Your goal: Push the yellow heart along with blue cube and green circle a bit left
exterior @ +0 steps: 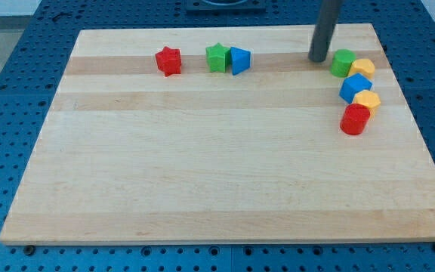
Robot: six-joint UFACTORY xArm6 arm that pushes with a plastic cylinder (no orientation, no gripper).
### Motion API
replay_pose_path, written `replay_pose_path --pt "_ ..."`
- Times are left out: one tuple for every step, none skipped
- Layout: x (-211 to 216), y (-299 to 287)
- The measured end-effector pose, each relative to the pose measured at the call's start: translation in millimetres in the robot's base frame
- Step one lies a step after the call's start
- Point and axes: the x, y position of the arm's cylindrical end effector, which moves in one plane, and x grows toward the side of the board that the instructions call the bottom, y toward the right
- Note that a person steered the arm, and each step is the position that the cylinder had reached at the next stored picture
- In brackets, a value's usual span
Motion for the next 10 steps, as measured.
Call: replay_pose_path --pt "14.3 -31.6" --pt "23.0 -48.0" --pt "-27.0 -30.7" --pt "-75.1 24.2" --pt "-72.8 103.0" --pt "-48.9 164.4" --pt "-9.9 172.6" --pt "30.0 169.5" --pt "59.3 152.5" --pt "71.3 134.3"
